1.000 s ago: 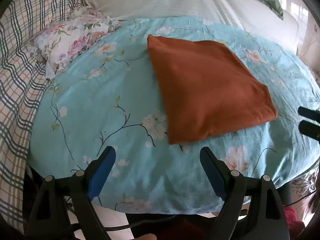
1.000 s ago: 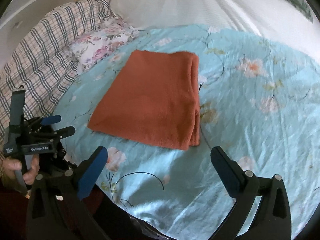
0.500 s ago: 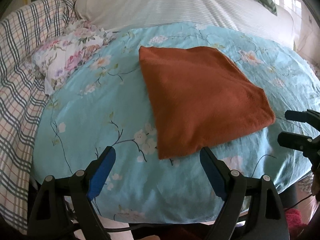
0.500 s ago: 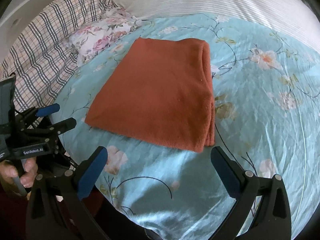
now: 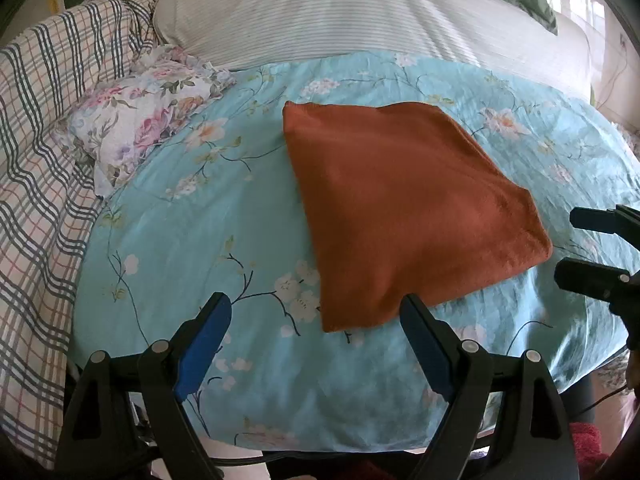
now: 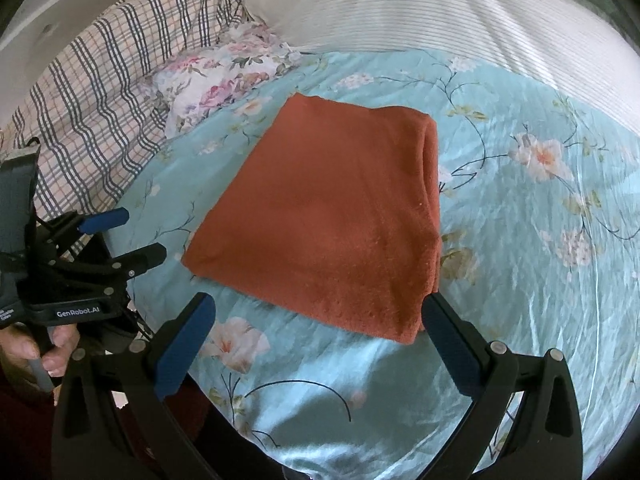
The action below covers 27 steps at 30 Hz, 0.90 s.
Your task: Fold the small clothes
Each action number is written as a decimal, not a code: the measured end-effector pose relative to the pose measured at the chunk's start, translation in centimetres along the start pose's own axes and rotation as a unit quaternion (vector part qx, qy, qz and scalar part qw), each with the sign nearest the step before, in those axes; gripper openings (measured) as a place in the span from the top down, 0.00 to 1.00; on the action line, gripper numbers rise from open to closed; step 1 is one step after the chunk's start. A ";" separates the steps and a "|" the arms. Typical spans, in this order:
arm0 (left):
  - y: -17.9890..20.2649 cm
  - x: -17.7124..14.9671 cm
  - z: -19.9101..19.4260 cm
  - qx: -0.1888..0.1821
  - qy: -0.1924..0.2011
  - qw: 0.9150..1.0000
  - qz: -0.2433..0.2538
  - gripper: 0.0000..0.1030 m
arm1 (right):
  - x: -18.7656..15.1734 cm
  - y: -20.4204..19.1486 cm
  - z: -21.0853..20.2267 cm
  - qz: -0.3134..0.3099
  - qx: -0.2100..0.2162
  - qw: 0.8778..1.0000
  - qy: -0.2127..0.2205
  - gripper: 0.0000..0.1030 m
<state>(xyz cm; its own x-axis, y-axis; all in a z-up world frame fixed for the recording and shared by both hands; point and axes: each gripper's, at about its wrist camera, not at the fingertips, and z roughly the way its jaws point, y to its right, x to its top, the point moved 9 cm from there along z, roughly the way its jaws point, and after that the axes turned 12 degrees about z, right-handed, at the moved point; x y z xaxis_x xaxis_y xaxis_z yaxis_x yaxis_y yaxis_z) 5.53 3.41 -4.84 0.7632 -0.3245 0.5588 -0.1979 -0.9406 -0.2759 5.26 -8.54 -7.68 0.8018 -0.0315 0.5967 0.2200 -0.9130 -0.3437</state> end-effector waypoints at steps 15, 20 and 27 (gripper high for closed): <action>0.4 -0.4 0.6 -0.008 -0.010 1.000 0.000 0.16 | -0.5 0.2 0.7 0.000 0.000 1.000 -0.012 0.00; 0.5 -0.5 0.8 -0.009 -0.012 1.000 -0.001 0.16 | -0.4 0.6 0.9 0.002 0.000 1.000 -0.014 0.00; 0.5 -0.4 0.9 -0.012 -0.012 1.000 -0.002 0.16 | -0.5 0.5 0.9 0.002 -0.001 1.000 -0.014 0.00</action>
<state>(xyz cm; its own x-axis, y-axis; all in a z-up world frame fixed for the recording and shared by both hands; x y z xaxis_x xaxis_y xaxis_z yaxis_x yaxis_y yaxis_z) 5.66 3.21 -5.91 0.7782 -0.3178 0.5417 -0.2084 -0.9443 -0.2547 5.45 -8.63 -8.78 0.8176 -0.0245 0.5753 0.2157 -0.9133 -0.3454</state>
